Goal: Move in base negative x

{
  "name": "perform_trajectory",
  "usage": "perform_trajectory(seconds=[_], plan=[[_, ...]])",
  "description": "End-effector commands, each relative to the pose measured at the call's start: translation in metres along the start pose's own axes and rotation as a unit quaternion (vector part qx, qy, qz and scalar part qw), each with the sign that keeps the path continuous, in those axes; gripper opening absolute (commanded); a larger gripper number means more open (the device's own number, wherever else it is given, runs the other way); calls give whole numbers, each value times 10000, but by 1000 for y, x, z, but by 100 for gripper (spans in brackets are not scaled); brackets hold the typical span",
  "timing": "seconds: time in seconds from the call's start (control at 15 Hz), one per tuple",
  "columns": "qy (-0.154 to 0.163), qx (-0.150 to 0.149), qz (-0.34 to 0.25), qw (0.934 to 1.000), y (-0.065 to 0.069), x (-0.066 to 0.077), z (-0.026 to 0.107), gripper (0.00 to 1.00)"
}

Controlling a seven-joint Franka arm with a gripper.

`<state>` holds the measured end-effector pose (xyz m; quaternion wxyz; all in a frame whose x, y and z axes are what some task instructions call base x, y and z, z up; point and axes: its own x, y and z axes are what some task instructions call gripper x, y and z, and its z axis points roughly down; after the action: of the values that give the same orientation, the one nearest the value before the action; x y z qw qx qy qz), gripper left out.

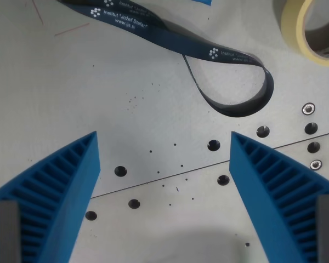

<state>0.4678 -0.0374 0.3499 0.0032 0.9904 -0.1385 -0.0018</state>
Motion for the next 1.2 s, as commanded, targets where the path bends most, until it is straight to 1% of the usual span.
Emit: perform_trajectory(seconds=[0.07,0.6,1.2], plan=[[15,3,3,10000,3,-5,-1,100],[15,3,3,10000,25,-45,1,100],[15,3,3,10000,50,-90,7,100]])
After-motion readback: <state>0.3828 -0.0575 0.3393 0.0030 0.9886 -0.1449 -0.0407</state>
